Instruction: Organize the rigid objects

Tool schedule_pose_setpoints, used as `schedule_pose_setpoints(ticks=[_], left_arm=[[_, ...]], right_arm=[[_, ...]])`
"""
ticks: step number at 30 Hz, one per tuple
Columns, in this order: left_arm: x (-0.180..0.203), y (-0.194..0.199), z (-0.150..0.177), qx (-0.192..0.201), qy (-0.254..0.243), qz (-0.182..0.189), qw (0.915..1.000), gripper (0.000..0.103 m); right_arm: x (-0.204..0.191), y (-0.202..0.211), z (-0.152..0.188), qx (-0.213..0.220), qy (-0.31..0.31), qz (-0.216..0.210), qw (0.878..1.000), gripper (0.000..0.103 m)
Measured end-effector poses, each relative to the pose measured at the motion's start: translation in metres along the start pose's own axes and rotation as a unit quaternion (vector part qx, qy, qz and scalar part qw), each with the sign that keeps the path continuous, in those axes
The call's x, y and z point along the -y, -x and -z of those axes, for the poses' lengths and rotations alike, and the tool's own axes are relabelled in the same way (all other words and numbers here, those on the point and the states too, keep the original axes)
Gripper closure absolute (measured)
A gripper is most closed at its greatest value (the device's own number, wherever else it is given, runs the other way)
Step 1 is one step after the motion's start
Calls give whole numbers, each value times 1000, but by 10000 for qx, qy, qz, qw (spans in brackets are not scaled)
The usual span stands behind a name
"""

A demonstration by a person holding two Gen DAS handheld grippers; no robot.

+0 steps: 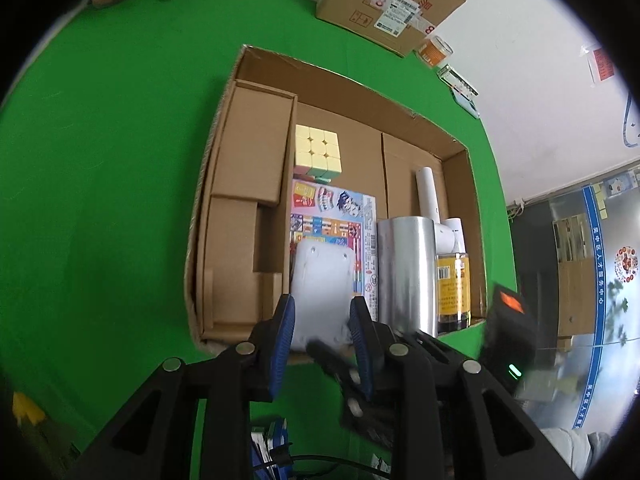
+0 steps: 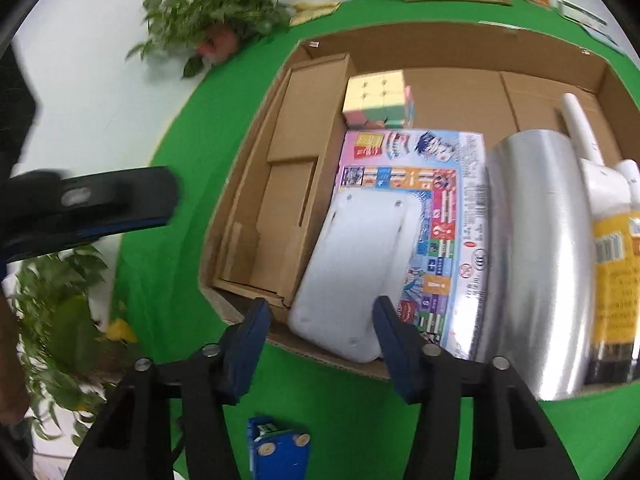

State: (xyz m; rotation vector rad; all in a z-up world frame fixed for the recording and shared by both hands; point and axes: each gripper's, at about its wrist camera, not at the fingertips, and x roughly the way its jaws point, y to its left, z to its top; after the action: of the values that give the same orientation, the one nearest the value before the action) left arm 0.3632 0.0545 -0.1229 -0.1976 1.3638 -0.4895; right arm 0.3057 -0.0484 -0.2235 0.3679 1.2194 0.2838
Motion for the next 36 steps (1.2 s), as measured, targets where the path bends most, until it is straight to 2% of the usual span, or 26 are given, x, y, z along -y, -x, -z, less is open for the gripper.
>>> schedule_pose_setpoints(ticks=[1, 3, 6, 7, 8, 9, 10, 11, 12, 13, 14, 17, 19, 20, 22, 23, 25, 28, 30, 32, 36], left_arm=[[-1, 3, 5, 22, 18, -8, 10000, 76], [-5, 13, 16, 113, 53, -40, 9999, 76], [-8, 23, 30, 308, 29, -197, 9993, 76], [-7, 29, 34, 491, -22, -388, 9980, 76], [-3, 41, 41, 941, -183, -823, 9920, 70], [4, 53, 48, 1432, -418, -1311, 9801, 61], [10, 61, 55, 1773, -565, -1668, 9683, 29], [16, 70, 62, 2117, -678, -1992, 9544, 7], [21, 79, 70, 2449, -756, -2159, 9422, 6], [22, 83, 74, 2570, -792, -2186, 9380, 5], [23, 84, 77, 2581, -802, -2190, 9376, 5], [19, 81, 83, 2379, -688, -2198, 9436, 5], [11, 74, 89, 2133, -546, -2012, 9545, 5], [5, 69, 94, 1935, -435, -1814, 9632, 5], [-3, 61, 105, 1601, -276, -1501, 9752, 5], [-13, 49, 112, 1242, -119, -1230, 9845, 5], [-29, 30, 127, 723, 226, -849, 9935, 5], [-47, 1, 149, 154, 605, -411, 9972, 5], [-55, -22, 165, -139, 751, -269, 9967, 6], [-60, -43, 180, -336, 850, -173, 9957, 6], [-61, -78, 186, -619, 826, -138, 9946, 8]], right_arm=[[1, -6, 0, -77, -25, -8, 10000, 69], [5, -9, -1, -46, -110, 3, 9999, 74], [1, -3, -2, -62, -16, -129, 9999, 69], [-2, 4, 0, -29, 45, -158, 9999, 59], [-5, 12, 2, 43, 126, -87, 9999, 39], [-9, 24, 6, 227, 263, 99, 9993, 27], [-16, 43, 12, 574, 440, 460, 9963, 3], [-21, 59, 18, 904, 570, 813, 9909, 0], [-28, 79, 26, 1327, 727, 1205, 9811, 1], [-32, 91, 32, 1542, 777, 1353, 9756, 1], [-34, 101, 38, 1687, 761, 1416, 9725, 1], [-34, 115, 54, 1781, 627, 1437, 9714, 0], [-33, 112, 61, 1598, 639, 1357, 9757, 1], [-32, 109, 64, 1465, 662, 1323, 9781, 1], [-28, 100, 73, 1164, 653, 1180, 9840, 1], [-26, 96, 79, 1023, 626, 1104, 9866, 1], [-20, 84, 94, 641, 574, 963, 9916, 1], [-13, 66, 116, 103, 624, 903, 9939, 1], [-9, 57, 134, -265, 726, 879, 9931, 1], [-3, 55, 148, -449, 776, 861, 9922, 1], [13, 61, 170, -595, 704, 958, 9911, 1]])
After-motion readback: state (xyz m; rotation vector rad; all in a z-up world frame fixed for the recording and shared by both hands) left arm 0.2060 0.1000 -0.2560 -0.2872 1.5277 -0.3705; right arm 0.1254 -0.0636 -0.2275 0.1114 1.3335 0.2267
